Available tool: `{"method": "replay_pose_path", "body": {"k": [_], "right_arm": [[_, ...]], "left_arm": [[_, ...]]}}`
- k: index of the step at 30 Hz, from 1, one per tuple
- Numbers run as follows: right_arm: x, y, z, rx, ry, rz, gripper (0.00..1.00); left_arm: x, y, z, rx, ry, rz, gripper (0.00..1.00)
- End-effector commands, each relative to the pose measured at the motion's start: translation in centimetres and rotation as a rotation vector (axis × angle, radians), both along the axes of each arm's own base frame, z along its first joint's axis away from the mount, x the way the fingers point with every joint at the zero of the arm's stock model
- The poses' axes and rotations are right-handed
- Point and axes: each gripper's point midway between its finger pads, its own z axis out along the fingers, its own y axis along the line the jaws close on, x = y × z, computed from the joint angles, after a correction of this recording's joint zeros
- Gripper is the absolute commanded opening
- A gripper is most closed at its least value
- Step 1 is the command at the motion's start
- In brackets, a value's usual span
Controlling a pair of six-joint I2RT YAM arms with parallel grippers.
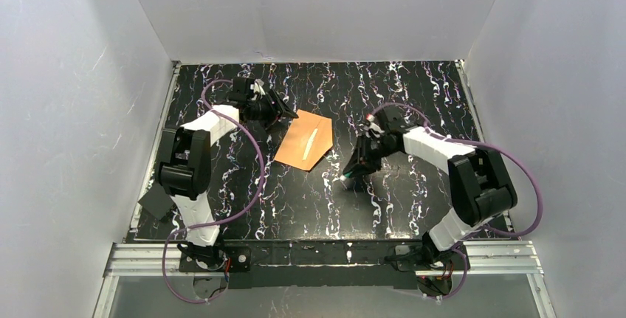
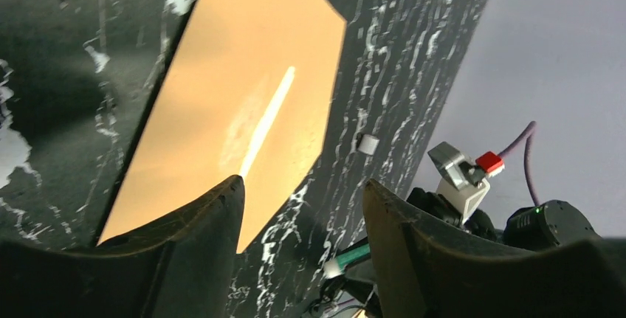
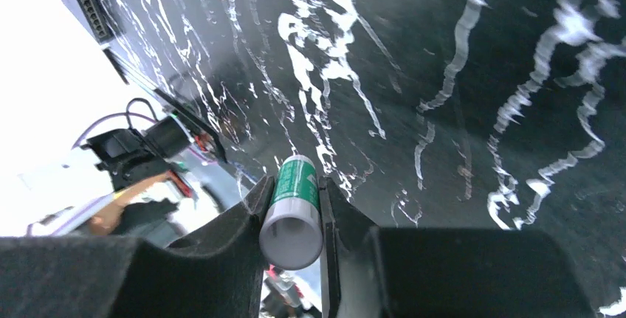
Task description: Place the letter into the envelope and seal it
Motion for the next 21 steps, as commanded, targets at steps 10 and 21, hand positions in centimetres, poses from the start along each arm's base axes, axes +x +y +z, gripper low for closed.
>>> {"method": "replay_pose_path", "body": {"k": [10, 21], "right_arm": [[2.7, -2.3, -2.1, 0.292, 0.165, -0.361, 0.12], [2.5, -5.2, -4.0, 0.210, 0.209, -0.459, 0.47]], "left_arm": [[-1.2, 1.6, -2.6, 0.117, 0.034, -0.073, 0.66], [-0.5, 1.0, -3.8, 0.064, 0.071, -0.105, 0.65]]}}
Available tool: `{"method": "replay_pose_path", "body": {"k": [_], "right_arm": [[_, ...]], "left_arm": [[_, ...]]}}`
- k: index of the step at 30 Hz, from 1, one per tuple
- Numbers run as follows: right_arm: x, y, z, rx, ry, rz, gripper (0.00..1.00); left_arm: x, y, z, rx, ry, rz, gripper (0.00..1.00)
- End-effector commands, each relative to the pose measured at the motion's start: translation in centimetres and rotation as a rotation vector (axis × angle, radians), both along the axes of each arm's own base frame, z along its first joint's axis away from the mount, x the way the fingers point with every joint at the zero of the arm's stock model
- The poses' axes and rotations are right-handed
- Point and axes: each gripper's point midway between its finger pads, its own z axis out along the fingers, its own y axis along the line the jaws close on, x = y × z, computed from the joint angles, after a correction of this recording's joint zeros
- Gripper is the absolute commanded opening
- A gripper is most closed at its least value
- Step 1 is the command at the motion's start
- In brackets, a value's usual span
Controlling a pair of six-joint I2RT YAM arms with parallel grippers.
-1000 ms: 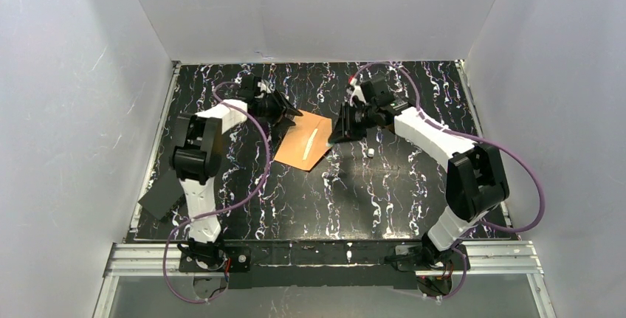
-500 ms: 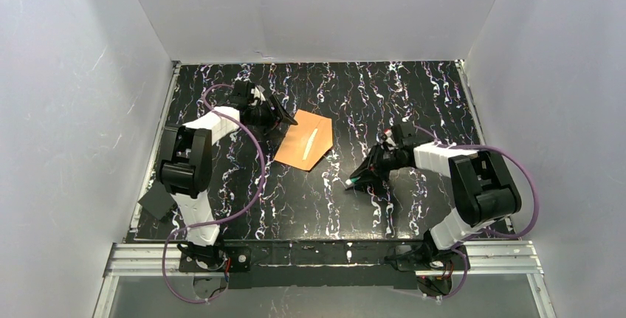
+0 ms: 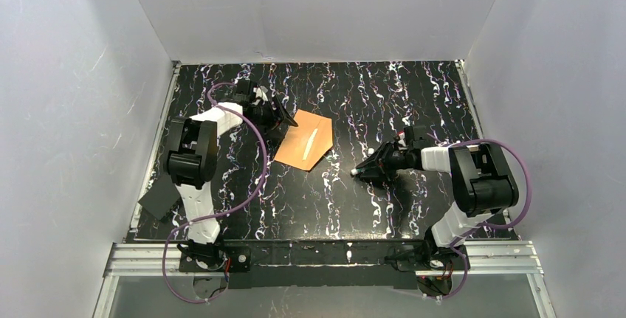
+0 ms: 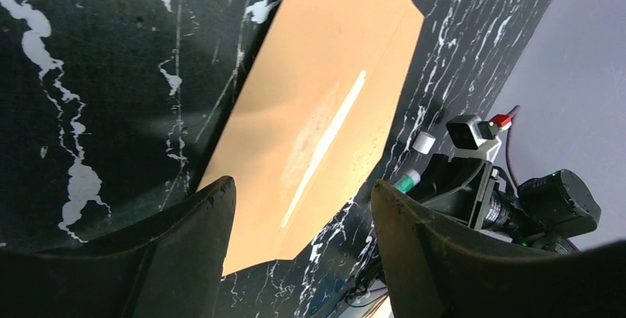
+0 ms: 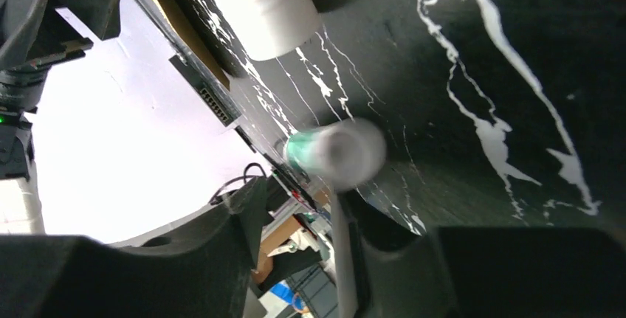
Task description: Place the letter into the envelope and seal it
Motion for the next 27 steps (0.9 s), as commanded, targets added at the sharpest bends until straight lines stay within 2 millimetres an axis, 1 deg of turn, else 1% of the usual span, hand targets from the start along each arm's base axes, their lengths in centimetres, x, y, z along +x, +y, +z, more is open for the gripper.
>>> {"method": "replay_pose_path", "body": {"k": [1, 4, 7, 8, 9, 10, 12, 13, 15, 17, 19, 20, 23, 24, 25, 27], "right_arm": [[0.0, -0.4, 0.8, -0.029, -0.017, -0.001, 0.50], [0.1, -0.9, 1.5, -0.066, -0.037, -0.006, 0.59], [0.3, -1.4, 2.4, -0.108, -0.066, -0.006, 0.59], [0.5, -1.4, 2.9, -0.120, -0.086, -0.001, 0.57], [0.9, -1.5, 3.5, -0.130, -0.117, 0.007, 0.52], [1.1, -1.5, 4.1, -0.145, -0.143, 0.023, 0.45], [1.9, -1.2, 5.0, -0.185, -0.206, 0.057, 0.34], [2.4, -1.0, 5.3, -0.212, -0.231, 0.073, 0.31], [3.7, 0.0, 6.0, -0.232, -0.297, 0.096, 0.27], [5.4, 0.9, 6.2, -0.257, -0.350, 0.092, 0.26], [7.3, 1.7, 5.3, -0.294, -0.376, 0.087, 0.25], [8.7, 2.0, 5.1, -0.310, -0.403, 0.078, 0.24], [11.6, 3.4, 3.3, -0.350, -0.435, 0.086, 0.21], [12.3, 4.0, 2.8, -0.359, -0.430, 0.099, 0.20], [12.6, 4.6, 1.8, -0.371, -0.406, 0.121, 0.19], [12.7, 5.4, 0.3, -0.401, -0.359, 0.161, 0.16]], "left_arm": [[0.2, 0.1, 0.7, -0.020, 0.003, -0.022, 0.65], [0.6, 0.3, 0.5, -0.017, 0.003, -0.017, 0.65], [0.9, 0.6, 0.5, -0.014, 0.000, -0.011, 0.65], [1.0, 0.6, 0.4, -0.017, 0.000, -0.012, 0.63], [1.0, 0.5, 0.4, -0.023, 0.003, -0.016, 0.60], [1.0, 0.4, 0.2, -0.028, 0.009, -0.021, 0.57], [0.8, 0.2, -0.5, -0.038, 0.027, -0.032, 0.46], [0.7, 0.2, -0.9, -0.040, 0.038, -0.035, 0.42], [0.6, 0.3, -2.0, -0.024, 0.052, -0.039, 0.34], [0.4, 0.6, -2.8, -0.002, 0.059, -0.037, 0.31], [0.2, 0.7, -3.2, 0.001, 0.068, -0.041, 0.30], [0.0, 0.7, -3.5, 0.000, 0.075, -0.043, 0.30], [-0.4, 0.7, -3.9, 0.001, 0.091, -0.047, 0.28], [-0.5, 0.8, -4.1, 0.005, 0.099, -0.051, 0.28], [-0.7, 0.9, -4.2, 0.012, 0.106, -0.055, 0.29], [-0.9, 1.1, -4.4, 0.028, 0.113, -0.061, 0.30]]}}
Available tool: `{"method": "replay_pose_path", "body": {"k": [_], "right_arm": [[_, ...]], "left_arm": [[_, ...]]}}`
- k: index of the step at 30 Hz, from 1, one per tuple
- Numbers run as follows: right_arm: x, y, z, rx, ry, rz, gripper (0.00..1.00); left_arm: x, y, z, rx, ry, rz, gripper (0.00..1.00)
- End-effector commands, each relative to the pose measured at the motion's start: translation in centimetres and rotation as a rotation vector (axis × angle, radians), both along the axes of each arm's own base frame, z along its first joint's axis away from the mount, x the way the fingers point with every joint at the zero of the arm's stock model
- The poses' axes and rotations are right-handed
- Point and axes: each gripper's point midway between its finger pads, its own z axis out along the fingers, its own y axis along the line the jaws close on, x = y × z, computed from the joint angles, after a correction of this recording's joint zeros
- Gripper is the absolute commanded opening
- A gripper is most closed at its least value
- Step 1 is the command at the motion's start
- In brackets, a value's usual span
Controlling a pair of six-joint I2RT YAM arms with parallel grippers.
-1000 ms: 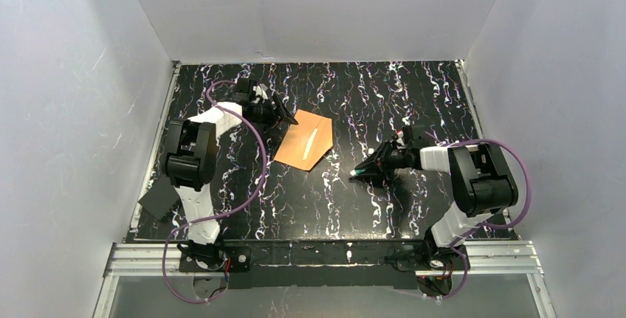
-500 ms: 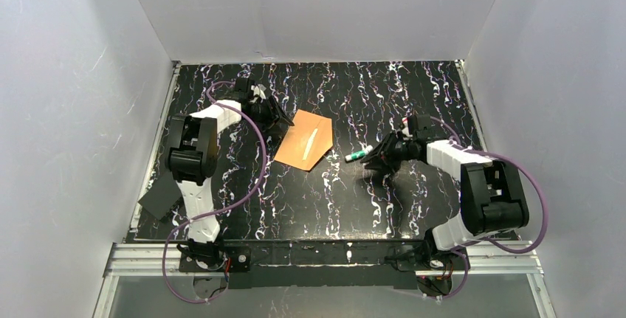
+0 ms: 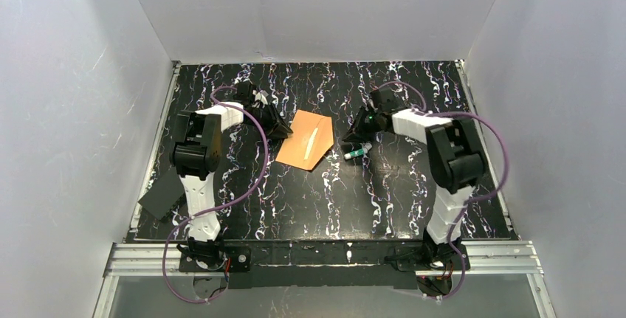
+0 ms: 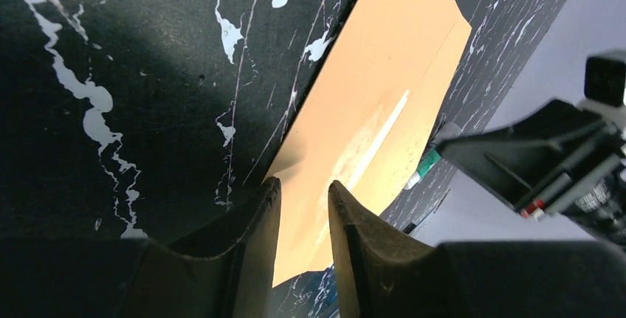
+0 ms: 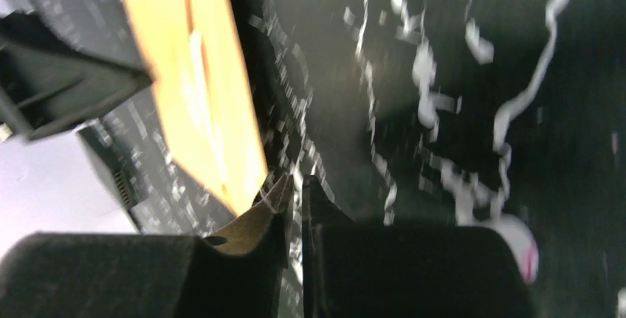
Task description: Place the letter into the envelope and seal it
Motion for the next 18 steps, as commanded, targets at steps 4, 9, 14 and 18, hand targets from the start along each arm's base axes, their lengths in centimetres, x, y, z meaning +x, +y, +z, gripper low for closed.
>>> {"method": "replay_pose_path", "body": {"k": [4, 9, 14, 18], "right_arm": [[2.5, 2.7, -2.6, -0.068, -0.005, 0.039, 0.14], [1.9, 5.4, -3.0, 0.048, 0.021, 0.095, 0.13], [2.0, 8.4, 0.7, 0.259, -0.099, 0.125, 0.13], [1.8, 10.3, 2.0, 0.285, -0.159, 0.183, 0.14]], "left_arm": [[-1.7, 0.8, -1.1, 0.058, 0.057, -0.036, 0.31], [-1.7, 0.7, -1.4, 0.059, 0.066, -0.038, 0.31], [-1.8, 0.6, -1.6, 0.070, 0.072, -0.032, 0.30], [-1.9, 0.4, -1.9, 0.075, 0.077, -0.035, 0.29]]}}
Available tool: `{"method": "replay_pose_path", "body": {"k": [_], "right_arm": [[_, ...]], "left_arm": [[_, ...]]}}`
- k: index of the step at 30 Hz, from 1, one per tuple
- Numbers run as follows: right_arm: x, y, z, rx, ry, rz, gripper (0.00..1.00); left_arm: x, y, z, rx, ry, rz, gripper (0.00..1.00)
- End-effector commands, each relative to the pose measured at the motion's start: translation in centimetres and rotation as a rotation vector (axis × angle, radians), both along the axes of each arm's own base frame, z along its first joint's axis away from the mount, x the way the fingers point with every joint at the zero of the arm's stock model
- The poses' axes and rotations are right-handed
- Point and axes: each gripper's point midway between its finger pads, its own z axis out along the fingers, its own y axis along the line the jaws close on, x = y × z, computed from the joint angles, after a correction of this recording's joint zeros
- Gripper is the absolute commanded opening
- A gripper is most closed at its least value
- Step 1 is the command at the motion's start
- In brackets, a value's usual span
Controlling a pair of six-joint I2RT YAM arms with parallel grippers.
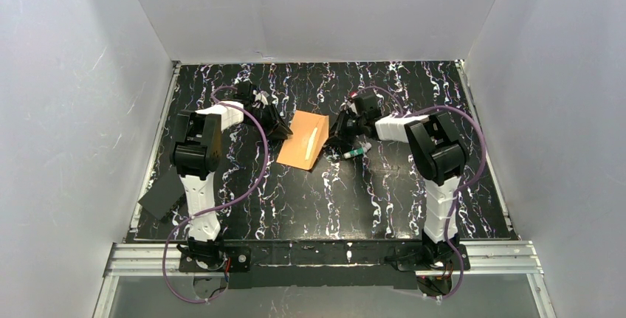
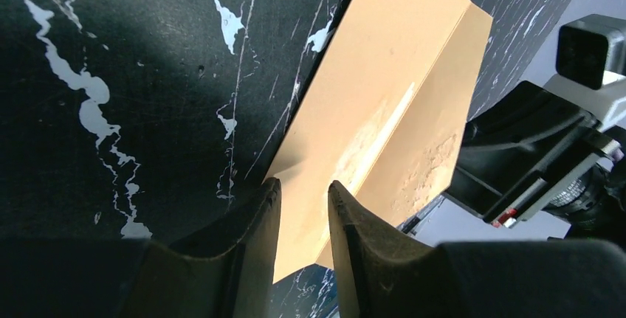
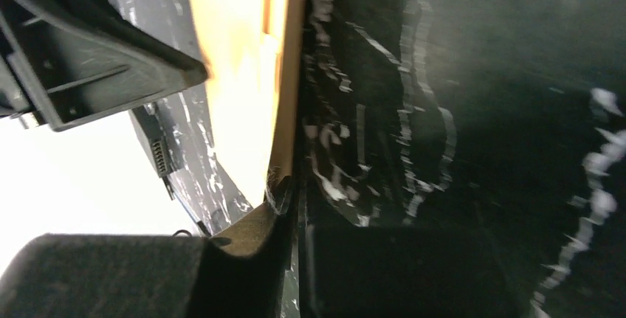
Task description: Place the letter into the envelope and seal it
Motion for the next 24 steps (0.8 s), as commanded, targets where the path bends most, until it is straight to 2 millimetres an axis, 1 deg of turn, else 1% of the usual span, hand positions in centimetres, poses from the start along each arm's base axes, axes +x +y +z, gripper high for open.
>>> {"method": "replay_pose_path", "body": {"k": [1, 6, 8, 11, 12, 14, 18, 20, 22, 24], "right_arm": [[0.9, 3.5, 4.5, 0.136, -0.151, 0.071, 0.14], [0.9, 5.0, 3.2, 0.094, -0.157, 0.091, 0.16], [1.1, 5.1, 2.5, 0.032, -0.158, 0.092, 0.18], [1.0, 4.8, 0.7, -0.098, -0.146, 0.112, 0.19], [1.1, 4.7, 0.5, -0.138, -0.149, 0.117, 0.19], [1.0, 4.2, -0.8, -0.222, -0.145, 0.128, 0.19], [0.7, 3.7, -1.8, -0.361, -0.184, 0.172, 0.20], [0.3, 3.4, -2.4, -0.458, -0.214, 0.214, 0.20], [-0.7, 3.2, -3.2, -0.575, -0.249, 0.275, 0.21], [-1.7, 2.6, -4.3, -0.696, -0.275, 0.326, 0.22]], "left_arm": [[-1.6, 0.2, -1.8, 0.060, 0.072, -0.015, 0.29], [-1.8, 0.1, -2.2, 0.062, 0.080, -0.019, 0.28], [-1.9, 0.1, -2.2, 0.062, 0.081, -0.021, 0.28], [-2.0, 0.0, -2.3, 0.060, 0.085, -0.023, 0.28], [-2.0, -0.1, -2.3, 0.058, 0.085, -0.026, 0.28], [-2.0, -0.1, -2.3, 0.056, 0.086, -0.025, 0.28], [-2.0, -0.3, -2.1, 0.045, 0.086, -0.029, 0.27], [-1.8, -0.4, -1.8, 0.036, 0.080, -0.028, 0.27], [-1.6, -0.6, -1.5, 0.023, 0.070, -0.029, 0.27], [-1.3, -0.8, -0.9, 0.006, 0.056, -0.029, 0.27]]}}
